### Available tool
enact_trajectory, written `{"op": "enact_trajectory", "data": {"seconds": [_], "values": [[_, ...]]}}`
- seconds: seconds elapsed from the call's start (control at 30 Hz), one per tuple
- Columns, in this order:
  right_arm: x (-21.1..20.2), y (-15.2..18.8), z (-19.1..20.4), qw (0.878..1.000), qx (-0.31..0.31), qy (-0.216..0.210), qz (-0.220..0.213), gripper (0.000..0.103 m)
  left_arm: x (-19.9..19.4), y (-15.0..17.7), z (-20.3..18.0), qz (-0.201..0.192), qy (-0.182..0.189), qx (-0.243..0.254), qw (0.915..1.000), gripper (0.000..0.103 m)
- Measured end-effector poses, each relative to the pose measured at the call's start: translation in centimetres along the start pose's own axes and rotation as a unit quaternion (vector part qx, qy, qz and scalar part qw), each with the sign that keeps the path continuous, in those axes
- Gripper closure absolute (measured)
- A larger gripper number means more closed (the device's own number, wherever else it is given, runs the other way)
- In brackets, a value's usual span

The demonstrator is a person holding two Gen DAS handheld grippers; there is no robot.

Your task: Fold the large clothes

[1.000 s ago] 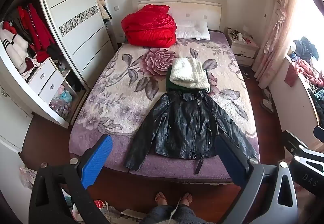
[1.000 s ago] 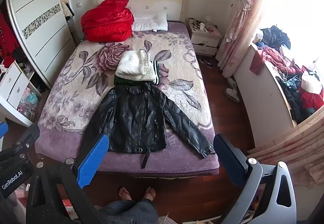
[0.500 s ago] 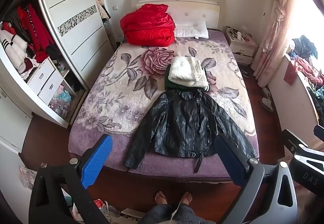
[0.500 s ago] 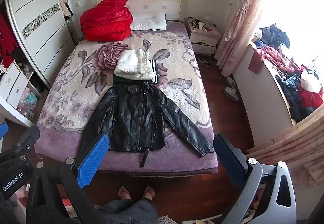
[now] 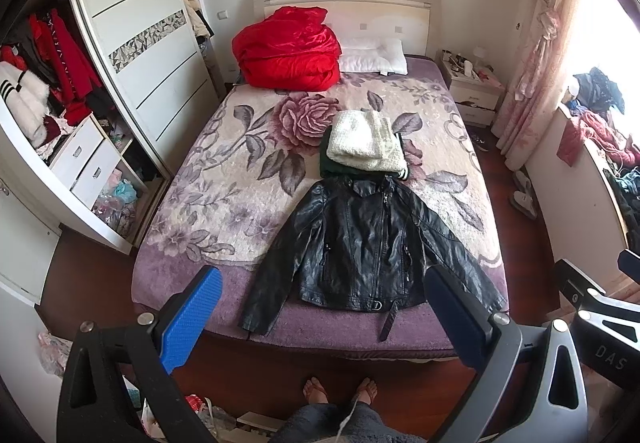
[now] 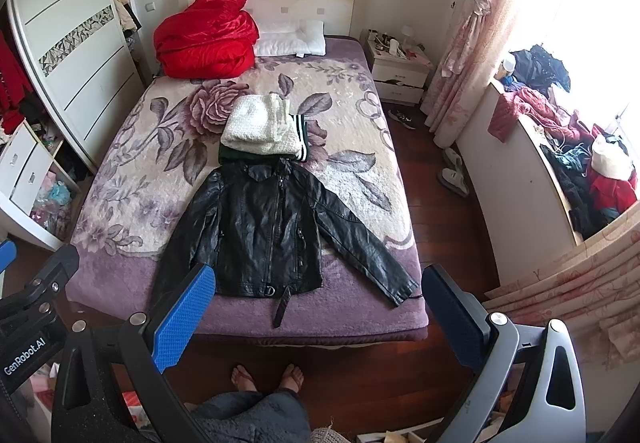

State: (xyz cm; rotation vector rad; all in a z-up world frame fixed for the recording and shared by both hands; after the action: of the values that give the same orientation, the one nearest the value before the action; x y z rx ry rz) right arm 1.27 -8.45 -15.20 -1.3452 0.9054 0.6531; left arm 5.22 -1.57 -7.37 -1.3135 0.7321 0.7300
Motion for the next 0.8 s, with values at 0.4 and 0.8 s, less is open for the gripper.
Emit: {"op": "enact_trajectory", "data": {"seconds": [0.4, 0.8], "values": [[0.03, 0.16, -0.39, 1.000, 0.000, 0.002, 0.001, 0.000, -0.03, -0.36, -0.61, 0.002, 0.003, 0.001, 1.0000, 0.000], [0.03, -0.04, -0.49, 1.000, 0.000, 0.001, 0.002, 0.000, 0.09, -0.26, -0.97, 0.000, 0.001, 0.000, 1.0000, 0.000]]}}
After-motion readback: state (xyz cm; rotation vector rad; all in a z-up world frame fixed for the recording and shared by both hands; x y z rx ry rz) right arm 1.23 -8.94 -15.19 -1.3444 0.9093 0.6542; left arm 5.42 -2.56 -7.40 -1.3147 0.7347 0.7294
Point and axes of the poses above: each gripper's, at about its wrist camera, not at the fingertips, and x roughly the way its jaws point, z to its left, y to its underside, the point moved 9 cm from there along x, roughly the way its jaws point, and after that the axes turned 4 degrees about -y, right-handed, at the moved point
